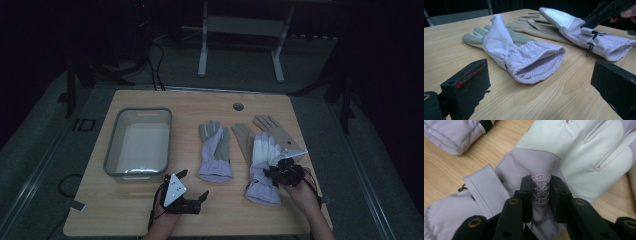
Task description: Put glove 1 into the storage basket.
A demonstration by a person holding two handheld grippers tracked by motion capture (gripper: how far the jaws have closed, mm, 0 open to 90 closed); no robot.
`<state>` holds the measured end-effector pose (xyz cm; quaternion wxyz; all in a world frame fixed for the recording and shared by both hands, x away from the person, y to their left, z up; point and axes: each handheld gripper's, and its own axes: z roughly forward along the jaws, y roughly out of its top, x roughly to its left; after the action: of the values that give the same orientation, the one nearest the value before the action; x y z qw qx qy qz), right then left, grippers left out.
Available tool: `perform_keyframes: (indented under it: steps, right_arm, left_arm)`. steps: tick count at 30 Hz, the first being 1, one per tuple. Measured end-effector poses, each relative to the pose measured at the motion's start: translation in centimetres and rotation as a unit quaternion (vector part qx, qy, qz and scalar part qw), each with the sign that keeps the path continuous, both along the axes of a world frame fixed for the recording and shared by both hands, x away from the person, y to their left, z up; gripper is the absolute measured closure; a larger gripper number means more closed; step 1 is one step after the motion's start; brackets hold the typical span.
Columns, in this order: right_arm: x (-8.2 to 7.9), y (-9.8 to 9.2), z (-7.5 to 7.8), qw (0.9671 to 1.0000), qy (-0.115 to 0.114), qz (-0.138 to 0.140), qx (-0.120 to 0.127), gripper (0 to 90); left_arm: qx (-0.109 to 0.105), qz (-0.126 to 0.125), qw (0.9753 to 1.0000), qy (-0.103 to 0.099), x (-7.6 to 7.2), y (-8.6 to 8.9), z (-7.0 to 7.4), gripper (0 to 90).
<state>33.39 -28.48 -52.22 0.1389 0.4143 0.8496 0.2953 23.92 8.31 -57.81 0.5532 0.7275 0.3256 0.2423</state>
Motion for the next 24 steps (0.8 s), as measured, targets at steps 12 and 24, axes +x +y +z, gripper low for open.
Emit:
perform_keyframes:
  steps: [12,24]
  right_arm:
    - [-1.7,-1.0,4.0,0.999,-0.023,0.002,0.04,76.4]
    - [-0.9,-0.9,8.4,0.9966,-0.068,0.009,0.044,76.6]
  left_arm:
    - [0.001,0.0,1.0,0.0,0.0,0.0,0.0,2.1]
    - [0.0,0.0,1.0,0.0,0.0,0.0,0.0,2.1]
